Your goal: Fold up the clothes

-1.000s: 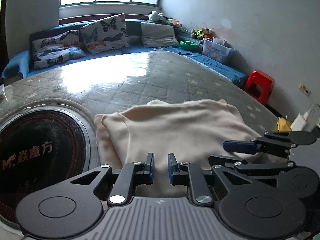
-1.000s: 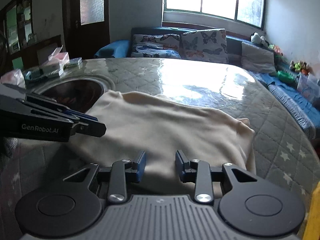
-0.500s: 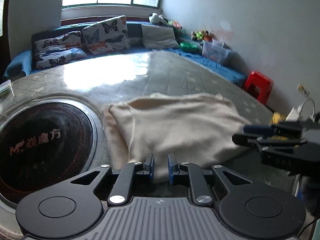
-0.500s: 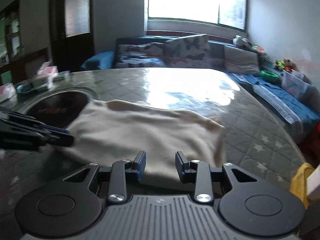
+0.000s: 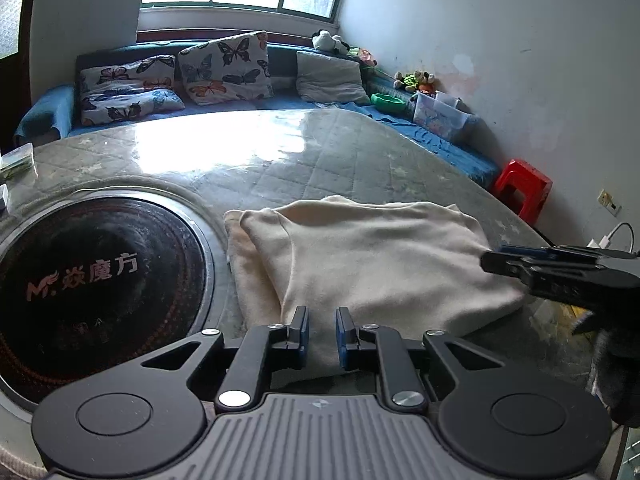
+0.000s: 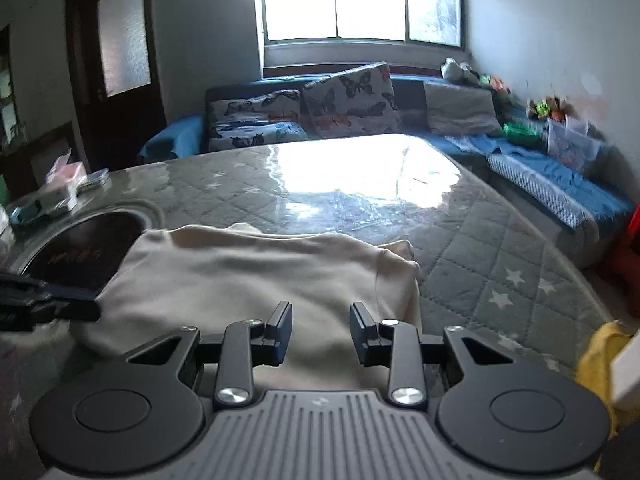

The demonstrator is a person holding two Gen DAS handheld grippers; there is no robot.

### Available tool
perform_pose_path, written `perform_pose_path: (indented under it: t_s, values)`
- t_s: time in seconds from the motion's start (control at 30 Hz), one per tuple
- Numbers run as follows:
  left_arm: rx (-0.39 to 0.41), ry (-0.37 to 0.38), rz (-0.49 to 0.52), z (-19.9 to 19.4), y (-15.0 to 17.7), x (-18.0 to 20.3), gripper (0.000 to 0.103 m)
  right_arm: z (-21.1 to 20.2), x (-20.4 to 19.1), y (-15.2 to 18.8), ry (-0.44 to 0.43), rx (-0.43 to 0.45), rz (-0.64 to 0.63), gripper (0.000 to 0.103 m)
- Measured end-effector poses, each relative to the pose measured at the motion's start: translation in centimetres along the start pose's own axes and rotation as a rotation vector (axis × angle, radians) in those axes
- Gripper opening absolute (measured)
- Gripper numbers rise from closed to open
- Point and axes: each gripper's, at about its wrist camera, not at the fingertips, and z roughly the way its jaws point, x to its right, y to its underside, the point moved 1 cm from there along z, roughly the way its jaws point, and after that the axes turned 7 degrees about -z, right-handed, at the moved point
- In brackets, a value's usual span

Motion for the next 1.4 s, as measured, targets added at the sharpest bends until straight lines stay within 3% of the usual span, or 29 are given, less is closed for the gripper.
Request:
perform_pose_path:
  t_s: [0.17,0.37,0.63,0.7,0.77,0.83,0.9,0.93,1.4]
  values:
    - [-0.027,-0.011,-0.038,0.3,0.4,-1.4,0.018,1.7,0.9,0.7,0.018,-0.044,0.023,0.031]
    - [0.003,-0.007,-0.053,0.1,-0.4,-1.5,0.018,1.6,0.3,-0.5,0.015,-0.019,0.005,0.032]
    - [-0.017,-0.036,-0.048,0.8,-0.3,-1.5,0.02,2.8,0.0,-0.7,0.021,-0.038,-0.002,0.032]
    - [-0.018,-0.038,-0.05,0.7,-0.4,-1.5,0.024,2.4,-0.2,-0.8,0.019,-0.027,-0.002,0.033]
    - [-0.019,-0.043,-0.05,0.6,-0.4,-1.6,0.026,2.3,-0.3,-0.9,0.015,-0.024,-0.007,0.042]
    - [-0.021,-0.047,-0.05,0.5,-0.3,-1.6,0.028,2.5,-0.5,-0.9,0.017,-0.032,-0.015,0.044]
    - [-0.021,-0.053,-0.049,0.2,-0.2,-1.5,0.04,2.6,-0.4,-0.9,0.02,-0.032,-0.013,0.044]
    - [-0.018,-0.053,-0.047,0.0,-0.2,-1.5,0.04,2.6,-0.4,-0.9,0.022,-0.031,-0.012,0.044]
    - [-0.021,-0.058,-0.05,0.1,-0.3,-2.1,0.04,7.0,1.5,-3.6,0.048,-0.059,-0.001,0.04]
